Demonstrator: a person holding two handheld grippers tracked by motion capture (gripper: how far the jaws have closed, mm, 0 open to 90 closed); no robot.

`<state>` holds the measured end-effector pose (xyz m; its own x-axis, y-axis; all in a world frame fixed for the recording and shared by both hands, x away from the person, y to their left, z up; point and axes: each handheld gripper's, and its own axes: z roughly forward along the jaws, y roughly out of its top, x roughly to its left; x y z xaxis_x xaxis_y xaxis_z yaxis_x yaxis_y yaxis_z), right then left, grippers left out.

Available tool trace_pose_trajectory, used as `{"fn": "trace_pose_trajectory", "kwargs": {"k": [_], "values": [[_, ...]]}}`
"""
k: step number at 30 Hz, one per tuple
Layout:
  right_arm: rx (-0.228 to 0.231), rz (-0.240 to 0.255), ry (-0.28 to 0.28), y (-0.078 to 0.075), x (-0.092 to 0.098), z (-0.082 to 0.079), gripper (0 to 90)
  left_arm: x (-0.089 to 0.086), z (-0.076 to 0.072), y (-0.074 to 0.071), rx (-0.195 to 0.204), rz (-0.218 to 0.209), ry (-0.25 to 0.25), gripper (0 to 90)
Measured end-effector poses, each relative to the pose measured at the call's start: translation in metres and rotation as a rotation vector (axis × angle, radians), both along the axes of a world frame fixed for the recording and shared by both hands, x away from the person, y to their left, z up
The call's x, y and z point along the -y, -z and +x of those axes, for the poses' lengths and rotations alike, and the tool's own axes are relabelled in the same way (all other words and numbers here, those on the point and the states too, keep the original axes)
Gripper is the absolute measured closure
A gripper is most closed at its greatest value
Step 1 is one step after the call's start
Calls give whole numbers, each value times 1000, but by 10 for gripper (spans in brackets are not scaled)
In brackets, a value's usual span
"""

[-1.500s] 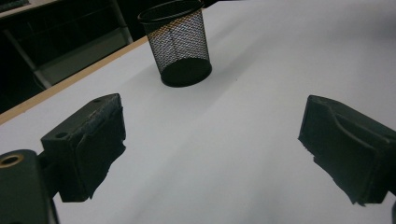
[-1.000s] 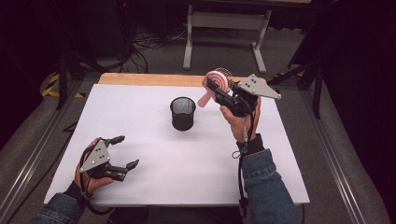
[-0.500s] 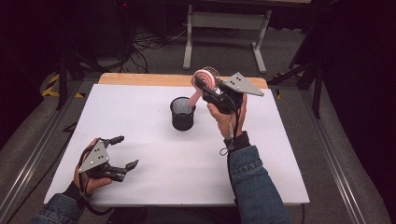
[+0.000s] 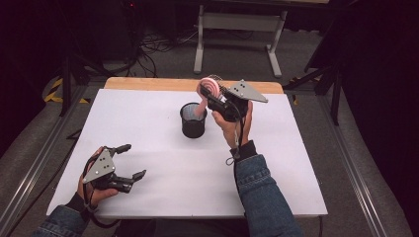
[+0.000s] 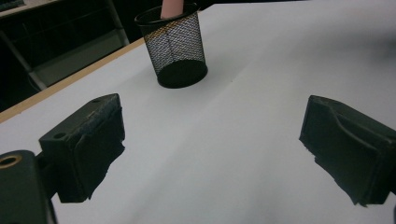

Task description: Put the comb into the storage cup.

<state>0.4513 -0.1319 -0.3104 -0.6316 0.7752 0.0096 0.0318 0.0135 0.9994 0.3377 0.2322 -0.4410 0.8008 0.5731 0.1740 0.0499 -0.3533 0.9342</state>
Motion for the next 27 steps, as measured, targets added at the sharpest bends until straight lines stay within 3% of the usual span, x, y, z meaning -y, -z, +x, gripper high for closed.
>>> {"fn": "trace_pose_trajectory", "kwargs": {"k": [3, 10, 27], "values": [[-6, -3, -5, 3, -1, 1, 612, 0, 0, 0, -4, 3, 1, 75], [-62, 46, -32, 16, -3, 5, 612, -1, 0, 0, -3, 2, -2, 75], [-104, 51, -53, 38, -17, 6, 611, -1, 0, 1, -9, 12, 12, 75]]}}
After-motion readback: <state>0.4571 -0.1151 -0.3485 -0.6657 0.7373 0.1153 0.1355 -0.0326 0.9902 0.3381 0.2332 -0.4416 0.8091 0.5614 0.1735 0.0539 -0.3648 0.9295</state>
